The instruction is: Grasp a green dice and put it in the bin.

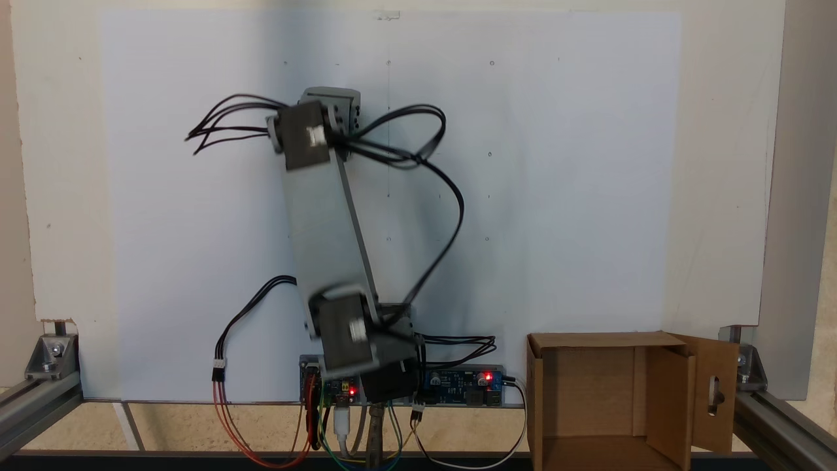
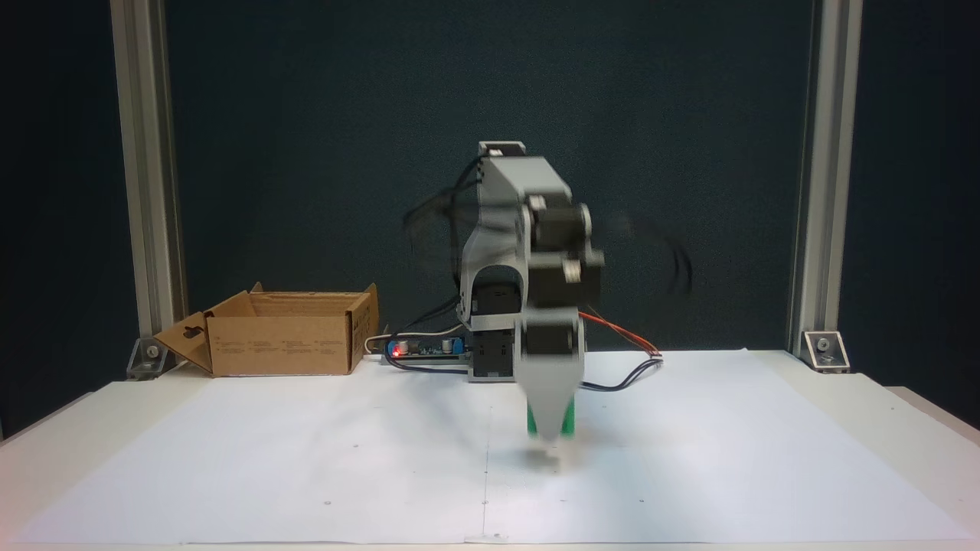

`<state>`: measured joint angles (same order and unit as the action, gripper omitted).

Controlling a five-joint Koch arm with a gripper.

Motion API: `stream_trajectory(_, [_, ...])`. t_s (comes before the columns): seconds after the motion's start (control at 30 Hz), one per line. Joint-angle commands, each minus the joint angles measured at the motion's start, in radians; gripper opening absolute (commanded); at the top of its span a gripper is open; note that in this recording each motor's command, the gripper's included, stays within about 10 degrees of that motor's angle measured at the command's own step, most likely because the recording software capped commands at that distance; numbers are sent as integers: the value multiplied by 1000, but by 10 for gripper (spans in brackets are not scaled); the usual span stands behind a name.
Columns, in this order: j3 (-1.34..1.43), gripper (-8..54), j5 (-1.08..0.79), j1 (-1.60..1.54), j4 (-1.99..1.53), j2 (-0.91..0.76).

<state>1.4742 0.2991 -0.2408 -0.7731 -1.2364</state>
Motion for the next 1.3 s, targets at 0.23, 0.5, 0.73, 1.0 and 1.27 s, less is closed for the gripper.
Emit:
stream_trajectory(0.23, [-31, 114, 41, 51, -227, -469])
stream_trajectory(0.5, [5, 114, -60, 357, -252, -630])
stream_trajectory(0.73, [14, 114, -333, 805, -253, -746])
stream_trajectory(1.0, [-6, 114, -646, 1380, -221, -742])
stream_trajectory(1.27, [-219, 114, -759, 1838, -218, -500])
